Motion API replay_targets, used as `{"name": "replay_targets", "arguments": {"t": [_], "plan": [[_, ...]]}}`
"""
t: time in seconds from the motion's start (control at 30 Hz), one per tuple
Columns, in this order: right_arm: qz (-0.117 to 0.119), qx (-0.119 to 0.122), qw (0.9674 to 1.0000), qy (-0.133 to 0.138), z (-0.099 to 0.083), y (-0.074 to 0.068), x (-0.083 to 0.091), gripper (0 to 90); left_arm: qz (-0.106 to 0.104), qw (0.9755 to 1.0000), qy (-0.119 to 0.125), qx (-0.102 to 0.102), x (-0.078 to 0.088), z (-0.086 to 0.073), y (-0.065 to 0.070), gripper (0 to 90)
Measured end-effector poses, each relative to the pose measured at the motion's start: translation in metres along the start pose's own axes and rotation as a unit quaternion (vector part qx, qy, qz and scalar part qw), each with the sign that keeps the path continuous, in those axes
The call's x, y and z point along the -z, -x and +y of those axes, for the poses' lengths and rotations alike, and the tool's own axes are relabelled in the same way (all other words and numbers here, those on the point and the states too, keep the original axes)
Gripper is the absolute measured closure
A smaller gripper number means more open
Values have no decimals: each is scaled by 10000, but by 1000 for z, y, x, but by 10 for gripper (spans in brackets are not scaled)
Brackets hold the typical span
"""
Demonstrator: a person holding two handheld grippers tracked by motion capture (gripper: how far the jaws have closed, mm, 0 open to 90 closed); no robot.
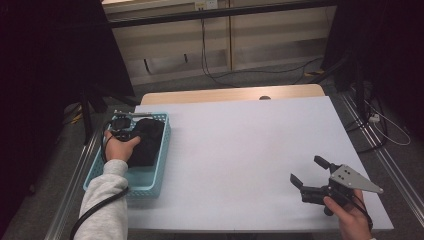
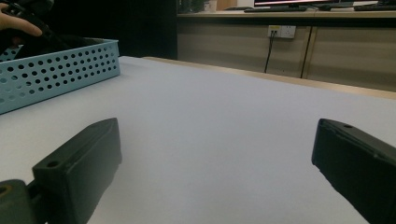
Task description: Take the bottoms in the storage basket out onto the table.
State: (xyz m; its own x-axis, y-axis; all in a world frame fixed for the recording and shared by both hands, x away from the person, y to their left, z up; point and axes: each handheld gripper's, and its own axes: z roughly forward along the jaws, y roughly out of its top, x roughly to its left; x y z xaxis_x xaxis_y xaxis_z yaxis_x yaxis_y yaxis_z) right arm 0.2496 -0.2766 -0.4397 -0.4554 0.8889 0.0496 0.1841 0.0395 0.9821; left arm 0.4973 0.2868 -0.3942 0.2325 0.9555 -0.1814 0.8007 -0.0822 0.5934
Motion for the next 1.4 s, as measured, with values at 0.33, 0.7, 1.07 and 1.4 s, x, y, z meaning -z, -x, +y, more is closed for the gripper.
{"name": "replay_targets", "arguments": {"t": [0.33,0.7,1.07,1.4], "plan": [[1,5,10000,-3,0,0,0,8,-290,9981,533,-137,41,26,10,702],[4,16,10000,-10,0,-1,0,8,-870,9899,1017,-470,69,42,44,708],[13,15,10000,-4,0,0,0,8,-1236,9792,1187,-1086,89,60,96,708],[31,12,10000,-9,0,0,-1,8,-1408,9750,1125,-1303,101,80,128,708]]}}
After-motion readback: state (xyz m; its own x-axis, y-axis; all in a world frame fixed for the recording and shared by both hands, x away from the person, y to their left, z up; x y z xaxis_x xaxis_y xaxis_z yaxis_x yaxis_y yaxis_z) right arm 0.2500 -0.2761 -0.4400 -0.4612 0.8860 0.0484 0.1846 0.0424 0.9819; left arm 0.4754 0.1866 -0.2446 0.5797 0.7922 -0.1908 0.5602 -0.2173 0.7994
